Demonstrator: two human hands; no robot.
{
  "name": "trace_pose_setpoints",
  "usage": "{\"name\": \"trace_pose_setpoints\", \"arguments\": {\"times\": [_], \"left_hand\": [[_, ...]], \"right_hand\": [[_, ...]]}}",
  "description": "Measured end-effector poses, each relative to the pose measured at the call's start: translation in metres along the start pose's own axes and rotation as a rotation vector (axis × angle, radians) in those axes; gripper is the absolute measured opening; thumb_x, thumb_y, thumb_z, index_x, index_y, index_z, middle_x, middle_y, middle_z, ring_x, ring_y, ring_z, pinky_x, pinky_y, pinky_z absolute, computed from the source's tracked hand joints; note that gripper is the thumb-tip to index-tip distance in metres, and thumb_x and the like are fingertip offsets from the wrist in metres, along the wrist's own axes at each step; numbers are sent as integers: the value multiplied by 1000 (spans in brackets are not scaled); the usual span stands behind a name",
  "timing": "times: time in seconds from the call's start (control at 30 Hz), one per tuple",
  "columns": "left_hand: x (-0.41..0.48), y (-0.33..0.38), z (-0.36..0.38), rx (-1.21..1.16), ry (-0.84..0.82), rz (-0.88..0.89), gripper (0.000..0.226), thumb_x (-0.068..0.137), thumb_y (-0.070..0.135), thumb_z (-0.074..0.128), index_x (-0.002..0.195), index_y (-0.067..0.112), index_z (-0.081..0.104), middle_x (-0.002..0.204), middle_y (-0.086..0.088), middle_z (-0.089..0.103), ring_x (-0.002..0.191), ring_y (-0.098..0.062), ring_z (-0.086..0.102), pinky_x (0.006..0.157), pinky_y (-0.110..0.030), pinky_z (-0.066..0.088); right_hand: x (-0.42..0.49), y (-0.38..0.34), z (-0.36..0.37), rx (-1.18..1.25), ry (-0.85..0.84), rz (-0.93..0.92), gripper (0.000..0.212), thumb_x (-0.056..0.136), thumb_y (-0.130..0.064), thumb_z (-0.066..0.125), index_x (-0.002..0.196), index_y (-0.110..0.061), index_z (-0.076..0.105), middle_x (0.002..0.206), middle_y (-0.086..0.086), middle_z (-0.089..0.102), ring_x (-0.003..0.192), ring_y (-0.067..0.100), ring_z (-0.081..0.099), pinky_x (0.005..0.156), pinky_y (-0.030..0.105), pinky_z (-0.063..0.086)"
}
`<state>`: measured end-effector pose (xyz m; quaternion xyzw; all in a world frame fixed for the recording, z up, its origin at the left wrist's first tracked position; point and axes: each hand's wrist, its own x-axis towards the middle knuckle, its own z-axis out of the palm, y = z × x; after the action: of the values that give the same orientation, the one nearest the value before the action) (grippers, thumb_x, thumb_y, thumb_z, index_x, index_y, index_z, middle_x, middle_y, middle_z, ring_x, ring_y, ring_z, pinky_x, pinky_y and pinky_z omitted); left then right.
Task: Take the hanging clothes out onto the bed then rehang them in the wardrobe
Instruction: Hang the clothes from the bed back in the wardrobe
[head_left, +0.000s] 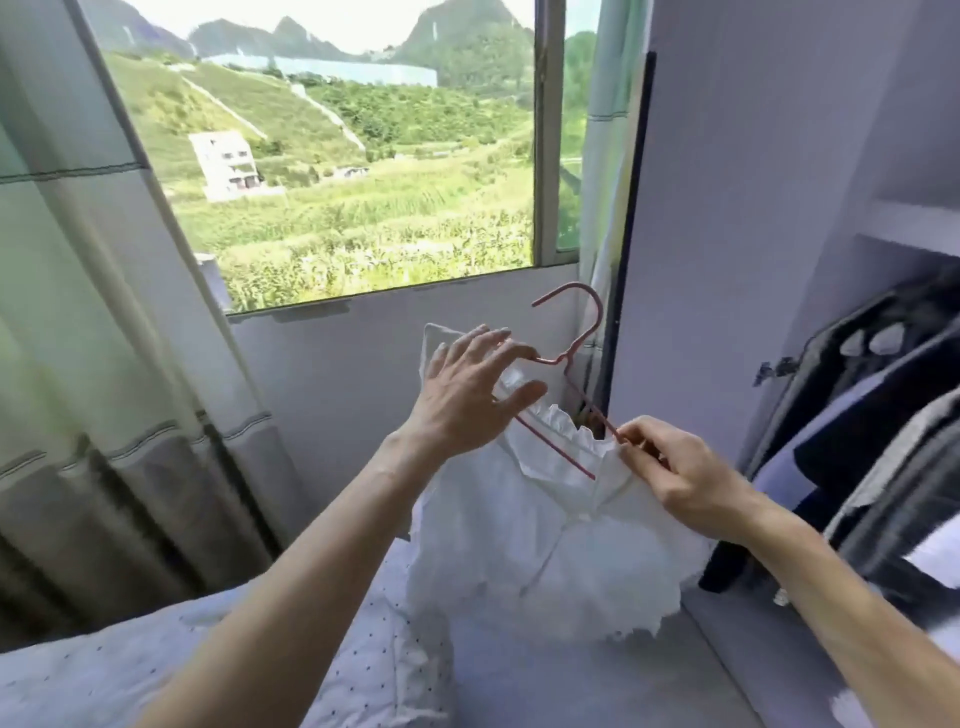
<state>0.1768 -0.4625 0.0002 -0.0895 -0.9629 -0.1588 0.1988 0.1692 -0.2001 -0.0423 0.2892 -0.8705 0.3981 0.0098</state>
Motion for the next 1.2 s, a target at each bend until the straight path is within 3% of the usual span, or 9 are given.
{"name": "trace_pose_setpoints", "arguments": {"times": [0.07, 0.13, 0.23, 0.4, 0.53, 0.77, 0.93, 1.07, 1.2], "left_hand": [[20, 19, 13, -176, -9, 37, 25, 90, 61, 58, 106, 42, 64, 114, 18, 68, 121, -9, 56, 101, -29, 39], [33, 37, 29, -444, -140, -9, 16, 86, 54, 69, 84, 39, 65, 78, 18, 71, 82, -4, 67, 74, -20, 48], [48, 61, 60, -592, -275, 53, 22, 82, 57, 71, 83, 35, 67, 70, 4, 69, 67, -14, 65, 66, -30, 50], [62, 100, 110, -683, -319, 113, 18, 88, 50, 69, 92, 33, 70, 51, 15, 51, 48, -3, 43, 50, -16, 32], [72, 125, 139, -688, -312, 201, 19, 91, 50, 65, 94, 32, 71, 54, 22, 55, 52, -1, 49, 55, -15, 34], [76, 171, 180, -546, -274, 351, 20, 98, 39, 58, 93, 24, 70, 94, 5, 73, 85, -15, 50, 77, -36, 35], [70, 200, 199, -595, -455, 406, 20, 101, 43, 50, 86, 41, 62, 95, 18, 65, 92, -8, 55, 88, -36, 39], [65, 229, 209, -607, -583, 501, 28, 104, 31, 48, 129, 34, 61, 111, 5, 67, 86, -7, 61, 69, -14, 38], [62, 248, 223, -412, -779, 645, 58, 104, 33, 47, 156, 34, 24, 151, -1, 44, 139, -23, 40, 104, -32, 36]], "right_hand": [[-5, 8, -9, -60, 44, 67, 13, 102, -23, 51, 92, -21, 60, 72, -12, 52, 65, 1, 49, 61, 18, 36], [-15, 20, -15, -127, 95, 149, 13, 102, -28, 50, 93, -25, 59, 79, -11, 56, 70, 2, 51, 65, 21, 37], [-42, 39, -22, -247, 227, 259, 13, 101, -34, 50, 98, -27, 60, 89, -13, 59, 82, 5, 53, 71, 23, 39], [-103, 70, -42, -422, 326, 536, 28, 100, -53, 38, 117, -42, 58, 98, -21, 54, 92, 6, 55, 80, 30, 45], [-147, 84, -52, -479, 323, 690, 26, 102, -32, 44, 119, -40, 62, 108, -15, 64, 106, 11, 59, 88, 31, 47], [-177, 65, -64, -282, 101, 878, 15, 96, -30, 55, 107, -37, 62, 96, -12, 67, 75, -1, 61, 77, 28, 51], [-195, 67, -38, 221, 144, 920, 6, 94, -15, 58, 93, -20, 56, 82, -1, 57, 58, 7, 57, 57, 28, 49], [-209, 76, -12, 369, 268, 901, 16, 96, -14, 59, 106, -3, 54, 92, 10, 55, 59, 9, 59, 55, 26, 49], [-217, 86, 8, 466, 431, 908, 8, 96, -13, 60, 95, -10, 53, 87, 7, 53, 59, 12, 57, 55, 28, 50]]}}
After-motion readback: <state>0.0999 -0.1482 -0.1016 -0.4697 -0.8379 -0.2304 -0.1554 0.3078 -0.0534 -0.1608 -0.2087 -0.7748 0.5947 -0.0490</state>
